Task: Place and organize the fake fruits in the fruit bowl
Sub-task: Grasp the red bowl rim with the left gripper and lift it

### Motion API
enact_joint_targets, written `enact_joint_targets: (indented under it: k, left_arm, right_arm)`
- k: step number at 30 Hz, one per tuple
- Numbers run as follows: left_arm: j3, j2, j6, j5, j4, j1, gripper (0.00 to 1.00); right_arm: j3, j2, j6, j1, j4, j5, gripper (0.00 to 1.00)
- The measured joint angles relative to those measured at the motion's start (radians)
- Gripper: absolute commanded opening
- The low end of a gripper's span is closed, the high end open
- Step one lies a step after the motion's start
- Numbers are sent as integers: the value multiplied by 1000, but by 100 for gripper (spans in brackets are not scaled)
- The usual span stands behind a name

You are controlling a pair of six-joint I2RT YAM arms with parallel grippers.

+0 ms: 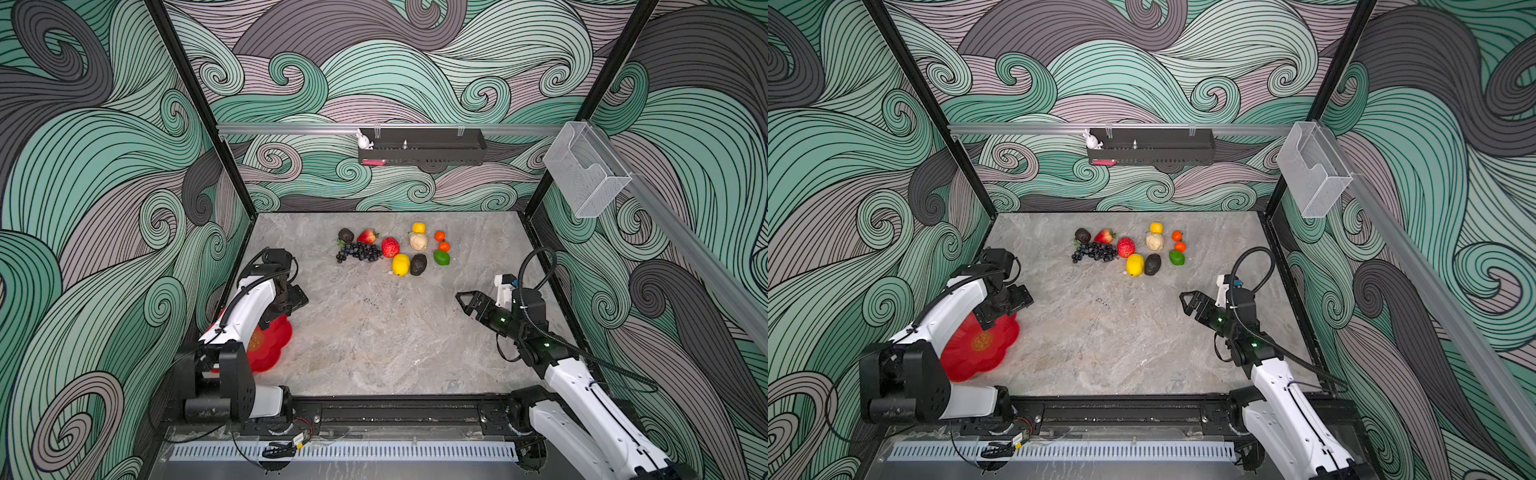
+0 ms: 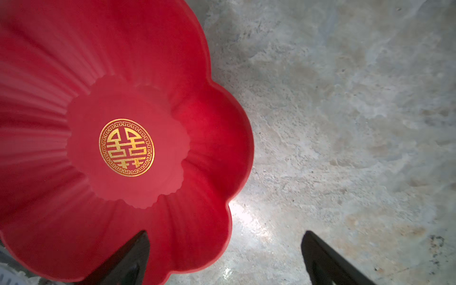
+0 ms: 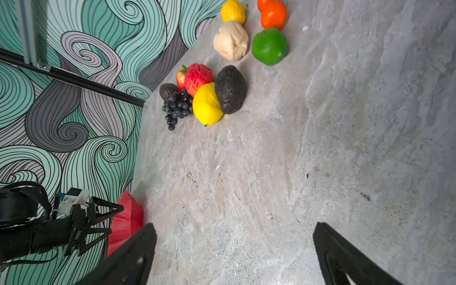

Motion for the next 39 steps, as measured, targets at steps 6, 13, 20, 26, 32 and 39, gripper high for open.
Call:
enact_joint_targets:
  k: [6,13,20,26,32,39]
  left_arm:
    - [5,105,-23,13,0,0,99]
    - [5,146,-45,24,10,0,99]
    - [-12,168,-48,105,64,0,99]
    - [-32,168,-49,167,95,-23,99]
    - [-53,168,-65,199,120,-137,99]
    - [-55,143,-135,229,147,-338,99]
  right_arm:
    - [0,39,19,27,-2,-22,100]
    - [0,48,17,49,-11,-22,100]
    - [10,50,-26,70,-57,0,100]
    - [86,63,-66,79,-144,74,100]
    - [169,67,-100,79,-247,202,100]
    - [195,82,-120,43,-307,268,100]
